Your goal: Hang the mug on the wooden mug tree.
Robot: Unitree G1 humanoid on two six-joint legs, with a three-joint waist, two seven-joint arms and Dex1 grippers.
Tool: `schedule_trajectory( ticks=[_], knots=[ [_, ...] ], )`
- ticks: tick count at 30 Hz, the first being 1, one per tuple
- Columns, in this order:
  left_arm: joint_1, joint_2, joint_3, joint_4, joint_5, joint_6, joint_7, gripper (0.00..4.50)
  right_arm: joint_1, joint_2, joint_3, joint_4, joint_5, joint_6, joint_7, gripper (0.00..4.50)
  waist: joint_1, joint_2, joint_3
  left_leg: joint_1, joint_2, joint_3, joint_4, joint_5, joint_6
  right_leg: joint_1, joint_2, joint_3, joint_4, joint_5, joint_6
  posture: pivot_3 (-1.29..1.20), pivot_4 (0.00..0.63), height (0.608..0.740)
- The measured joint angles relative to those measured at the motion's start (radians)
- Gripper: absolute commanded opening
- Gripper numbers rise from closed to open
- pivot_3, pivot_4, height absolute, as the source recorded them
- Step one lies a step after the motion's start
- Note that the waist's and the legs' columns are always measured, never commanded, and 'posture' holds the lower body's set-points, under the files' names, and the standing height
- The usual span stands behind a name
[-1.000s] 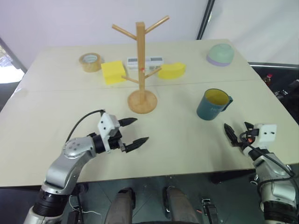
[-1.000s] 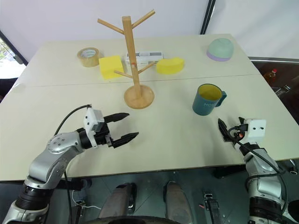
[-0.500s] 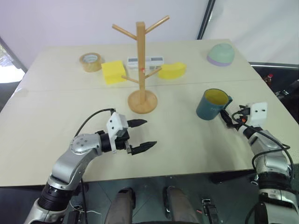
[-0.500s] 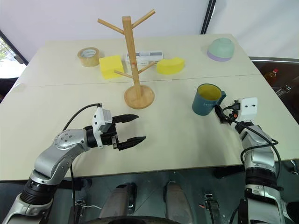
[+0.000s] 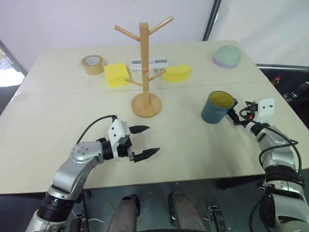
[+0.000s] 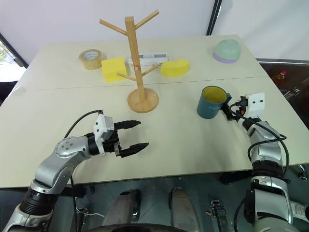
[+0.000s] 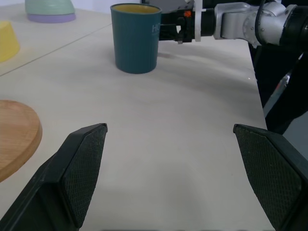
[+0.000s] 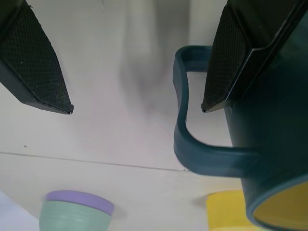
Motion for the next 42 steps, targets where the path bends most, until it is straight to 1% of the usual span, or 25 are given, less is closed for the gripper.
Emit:
schedule_trajectory(
  ticks=[1,3,7,9,10,15,18,21,23,25,28,31,32,37,39,42],
  knots=[
    [0.000,0.000,0.000,0.000,0.000,0.000,0.000,4.50,-0.003,0.000,0.000,0.007,0.000,-0.004,0.006,3.94,0.000,0.000,0.000,0.000,0.000,0.000,0.000,0.000,0.000,0.000,0.000,0.000,0.000,0.000,0.000,0.00,0.150,0.740],
    [0.000,0.000,0.000,0.000,0.000,0.000,0.001,4.50,-0.008,0.000,0.001,0.020,0.000,-0.014,0.019,3.21,0.000,0.000,0.000,0.000,0.000,0.000,0.000,0.000,0.000,0.000,0.000,0.000,0.000,0.000,0.000,0.00,0.150,0.740],
    [0.000,0.000,0.001,0.000,0.001,0.000,0.003,4.50,-0.009,0.002,0.001,0.031,0.008,-0.026,0.053,1.24,0.000,0.000,0.000,0.000,0.000,0.000,0.000,0.000,0.000,0.000,0.000,0.000,0.000,0.000,0.000,0.00,0.150,0.740],
    [0.000,0.000,0.001,0.000,0.001,0.000,0.006,4.50,-0.009,0.004,0.001,0.031,0.012,-0.034,0.072,0.13,0.000,0.000,0.000,0.000,0.000,0.000,0.000,0.000,0.000,0.000,0.000,0.000,0.000,0.000,0.000,0.00,0.150,0.740],
    [0.000,0.000,0.001,0.000,0.001,0.000,0.006,4.50,-0.009,0.005,-0.001,0.030,0.020,-0.038,0.079,0.05,0.000,0.000,0.000,0.000,0.000,0.000,0.000,0.000,0.000,0.000,0.000,0.000,0.001,0.000,0.000,0.00,0.150,0.740],
    [0.000,-0.001,0.004,0.000,0.001,0.002,0.010,4.50,-0.004,0.006,-0.001,0.007,0.034,-0.042,0.089,0.05,0.000,0.000,0.000,0.001,0.000,0.000,0.000,0.000,0.000,0.001,0.000,0.000,0.000,0.000,0.000,0.00,0.150,0.740],
    [-0.002,-0.003,0.024,0.004,0.001,0.001,0.026,4.50,0.027,0.000,0.008,-0.060,0.017,-0.039,0.067,0.05,0.001,0.000,0.000,0.001,0.000,0.000,0.000,0.000,0.000,0.001,0.000,0.000,0.001,0.000,0.000,0.00,0.150,0.740],
    [-0.005,0.000,0.054,0.033,0.008,-0.009,0.041,4.50,0.073,-0.042,0.047,-0.231,-0.027,-0.011,0.062,0.05,0.000,0.001,0.001,0.001,0.000,0.000,0.000,0.000,0.000,0.000,0.000,0.000,0.001,0.000,0.000,0.00,0.150,0.740],
    [-0.005,0.008,0.085,0.064,0.020,-0.033,0.049,4.50,0.100,-0.100,0.084,-0.385,-0.047,0.031,0.093,0.05,-0.001,0.002,0.001,0.001,0.000,0.000,0.000,0.000,0.000,0.000,0.000,0.000,0.001,0.000,0.000,0.00,0.150,0.740],
    [-0.010,0.025,0.122,0.113,0.034,-0.064,0.059,4.50,0.097,-0.163,0.130,-0.589,-0.032,0.136,0.141,0.05,-0.004,0.003,0.001,0.001,0.001,0.000,0.000,0.000,0.000,-0.002,0.001,0.000,0.002,0.000,0.000,0.00,0.150,0.740],
    [-0.022,0.047,0.168,0.185,0.058,-0.111,0.068,4.50,0.007,-0.232,0.206,-0.851,0.020,0.303,0.211,0.05,-0.007,0.003,0.001,0.001,0.002,-0.002,0.000,0.000,0.000,-0.002,0.002,-0.001,0.003,0.000,0.000,0.00,0.150,0.740],
    [-0.039,0.053,0.194,0.236,0.070,-0.144,0.067,4.50,-0.134,-0.256,0.299,-0.994,0.053,0.473,0.246,0.05,0.000,0.002,0.001,0.000,0.002,-0.002,0.000,0.000,0.000,-0.002,0.001,-0.001,0.001,0.000,0.000,0.00,0.150,0.740],
    [-0.046,0.054,0.199,0.243,0.070,-0.153,0.067,4.50,-0.190,-0.255,0.347,-1.030,0.052,0.531,0.255,0.05,0.001,0.002,0.001,-0.001,0.002,-0.001,0.000,0.000,0.000,-0.003,0.000,-0.001,0.001,0.000,0.000,0.00,0.150,0.740],
    [-0.057,0.054,0.219,0.250,0.070,-0.159,0.072,4.50,-0.377,-0.227,0.556,-1.043,-0.016,0.700,0.267,0.05,0.010,0.002,0.001,-0.007,0.000,0.000,-0.001,0.000,0.000,-0.008,-0.005,-0.001,0.000,0.000,0.000,0.00,0.150,0.740],
    [-0.051,0.050,0.221,0.249,0.070,-0.159,0.077,4.50,-0.438,-0.195,0.604,-1.015,-0.042,0.763,0.264,0.05,0.008,0.002,0.001,-0.010,-0.001,0.000,0.000,0.000,0.000,-0.011,-0.005,-0.001,0.000,0.000,0.000,0.00,0.150,0.740],
    [-0.046,0.037,0.219,0.241,0.069,-0.159,0.086,4.50,-0.504,-0.145,0.627,-0.978,-0.059,0.836,0.249,0.05,0.006,0.002,0.001,-0.012,-0.001,0.000,0.000,0.000,0.000,-0.014,-0.005,-0.001,0.001,0.001,0.000,0.00,0.150,0.740]
  ],
)
